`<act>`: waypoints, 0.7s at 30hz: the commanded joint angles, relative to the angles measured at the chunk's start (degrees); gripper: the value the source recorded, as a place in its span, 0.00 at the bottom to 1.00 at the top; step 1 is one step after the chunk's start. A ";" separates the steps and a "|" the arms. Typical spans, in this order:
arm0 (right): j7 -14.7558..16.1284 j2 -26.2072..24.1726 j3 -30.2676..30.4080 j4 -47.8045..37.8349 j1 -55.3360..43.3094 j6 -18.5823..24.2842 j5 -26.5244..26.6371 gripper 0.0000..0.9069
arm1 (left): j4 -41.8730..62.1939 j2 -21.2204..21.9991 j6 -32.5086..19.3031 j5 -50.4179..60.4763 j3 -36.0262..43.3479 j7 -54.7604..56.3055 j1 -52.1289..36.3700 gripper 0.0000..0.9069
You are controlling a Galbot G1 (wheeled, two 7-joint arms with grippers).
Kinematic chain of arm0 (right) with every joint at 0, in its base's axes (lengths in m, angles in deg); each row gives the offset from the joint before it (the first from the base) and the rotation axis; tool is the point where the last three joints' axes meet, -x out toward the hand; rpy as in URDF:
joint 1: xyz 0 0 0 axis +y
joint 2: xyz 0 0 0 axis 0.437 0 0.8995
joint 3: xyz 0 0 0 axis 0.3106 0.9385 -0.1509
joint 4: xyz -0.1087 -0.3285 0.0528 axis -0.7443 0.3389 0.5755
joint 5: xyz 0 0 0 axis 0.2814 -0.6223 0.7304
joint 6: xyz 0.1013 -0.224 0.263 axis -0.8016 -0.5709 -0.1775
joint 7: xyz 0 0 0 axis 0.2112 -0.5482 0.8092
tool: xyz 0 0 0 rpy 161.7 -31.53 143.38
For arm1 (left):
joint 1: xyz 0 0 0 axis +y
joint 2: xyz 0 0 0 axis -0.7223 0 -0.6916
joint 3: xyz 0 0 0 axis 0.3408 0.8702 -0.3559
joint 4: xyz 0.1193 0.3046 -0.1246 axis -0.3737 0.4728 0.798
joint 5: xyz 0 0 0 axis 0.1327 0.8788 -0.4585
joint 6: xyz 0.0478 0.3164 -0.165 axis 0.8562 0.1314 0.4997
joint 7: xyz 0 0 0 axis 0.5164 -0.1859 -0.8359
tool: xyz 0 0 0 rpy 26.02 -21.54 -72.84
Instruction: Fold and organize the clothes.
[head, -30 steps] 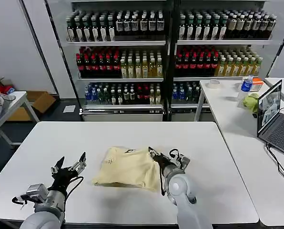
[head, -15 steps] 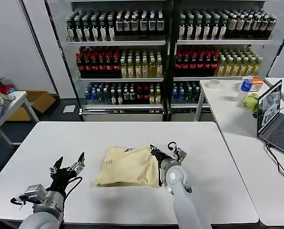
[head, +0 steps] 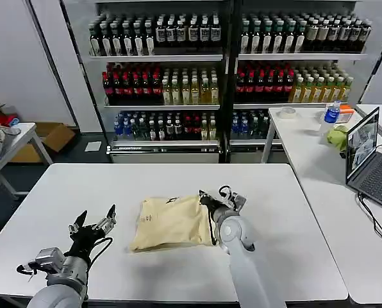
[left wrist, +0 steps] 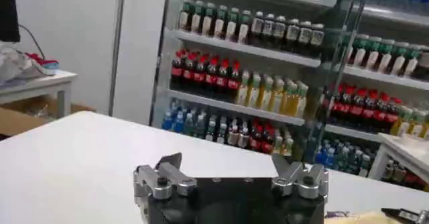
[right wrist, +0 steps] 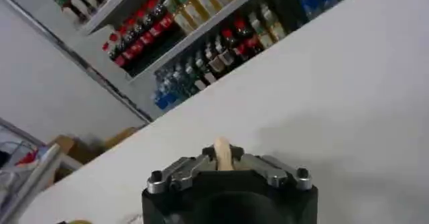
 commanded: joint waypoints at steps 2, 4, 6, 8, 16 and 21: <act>1.91 -6.67 2.98 9.65 6.69 9.70 -26.33 1.00 | -0.30 -0.26 0.01 0.79 0.48 -0.10 -0.46 1.00; 1.93 -8.63 2.77 12.27 9.43 12.69 -29.29 1.00 | -0.40 -0.32 0.01 1.02 0.82 -0.12 -0.59 1.00; 1.73 -9.99 2.45 14.58 11.27 13.75 -30.78 1.00 | -0.45 -0.37 0.02 1.27 1.08 -0.11 -0.68 1.00; 1.69 -10.93 2.11 16.33 13.45 15.28 -33.60 1.00 | -0.46 -0.49 0.02 1.37 1.20 -0.12 -0.81 1.00; 1.25 -11.74 -0.48 22.01 21.82 19.92 -44.58 1.00 | -0.28 -1.41 -0.14 2.25 1.08 -0.21 -0.69 1.00; 1.30 -11.51 -3.02 26.81 28.64 21.31 -48.38 1.00 | -0.32 -1.55 -0.25 3.32 1.11 -0.33 -0.18 1.00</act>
